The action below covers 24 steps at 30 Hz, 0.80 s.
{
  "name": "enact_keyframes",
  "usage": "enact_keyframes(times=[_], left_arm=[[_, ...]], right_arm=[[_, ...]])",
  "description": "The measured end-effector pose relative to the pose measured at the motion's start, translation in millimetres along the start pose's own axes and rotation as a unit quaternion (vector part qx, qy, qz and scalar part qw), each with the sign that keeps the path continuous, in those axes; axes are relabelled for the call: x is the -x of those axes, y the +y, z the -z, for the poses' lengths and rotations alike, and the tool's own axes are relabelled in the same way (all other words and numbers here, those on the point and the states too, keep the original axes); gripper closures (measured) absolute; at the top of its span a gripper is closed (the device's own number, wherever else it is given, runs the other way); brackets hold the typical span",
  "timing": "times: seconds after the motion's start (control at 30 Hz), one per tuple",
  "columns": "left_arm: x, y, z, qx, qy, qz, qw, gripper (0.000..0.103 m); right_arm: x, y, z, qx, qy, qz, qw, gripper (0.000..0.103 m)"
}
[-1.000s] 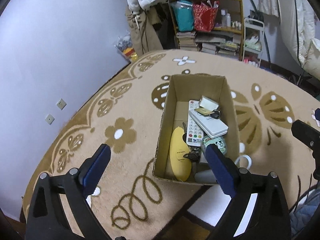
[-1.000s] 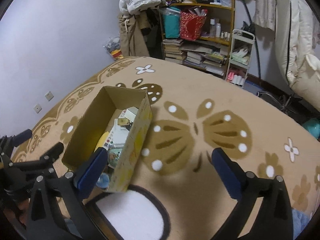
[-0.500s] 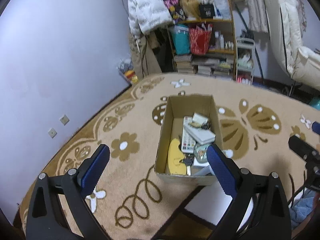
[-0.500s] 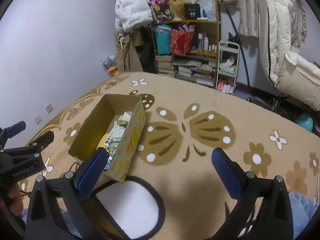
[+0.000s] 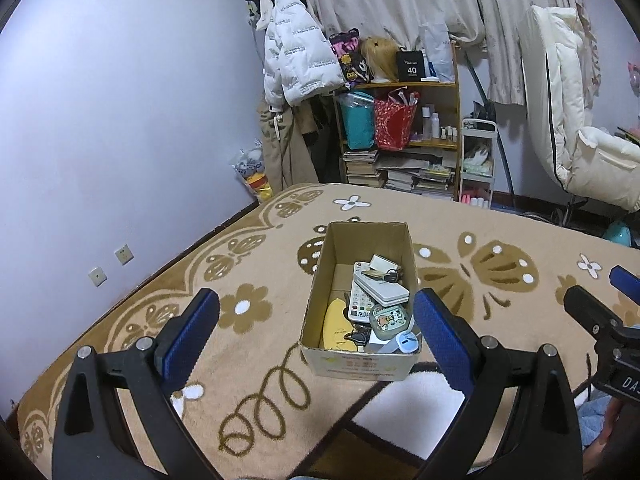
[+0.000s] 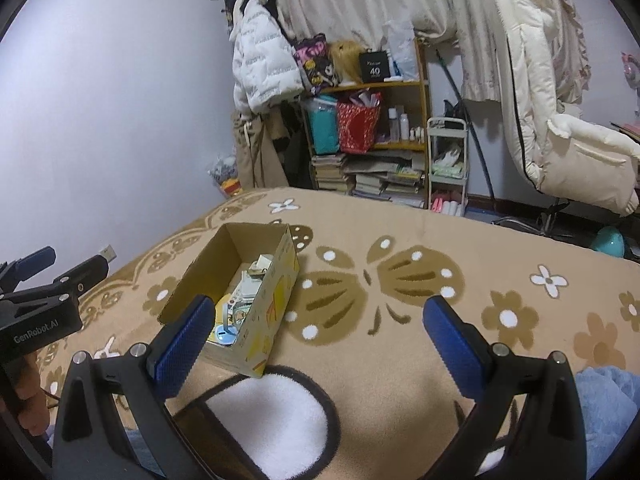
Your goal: Organize rigid objects
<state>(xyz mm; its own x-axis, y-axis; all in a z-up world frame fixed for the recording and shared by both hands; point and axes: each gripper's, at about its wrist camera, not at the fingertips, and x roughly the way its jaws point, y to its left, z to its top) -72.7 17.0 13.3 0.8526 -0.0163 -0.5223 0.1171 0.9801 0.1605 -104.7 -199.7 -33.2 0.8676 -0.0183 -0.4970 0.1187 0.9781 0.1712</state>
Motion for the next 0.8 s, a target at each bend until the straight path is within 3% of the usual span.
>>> enact_keyframes(times=[0.5,0.8], left_arm=[[25.0,-4.0,21.6,0.002,-0.013,0.001,0.9999,0.006],[22.9,-14.3,27.5,-0.015,-0.002,0.0,0.9999,0.006]], right_arm=[[22.0,-0.9,18.7,-0.006,-0.048,0.02,0.999,0.0],[21.0,-6.9,23.3,-0.015,-0.025,0.03,0.999,0.0]])
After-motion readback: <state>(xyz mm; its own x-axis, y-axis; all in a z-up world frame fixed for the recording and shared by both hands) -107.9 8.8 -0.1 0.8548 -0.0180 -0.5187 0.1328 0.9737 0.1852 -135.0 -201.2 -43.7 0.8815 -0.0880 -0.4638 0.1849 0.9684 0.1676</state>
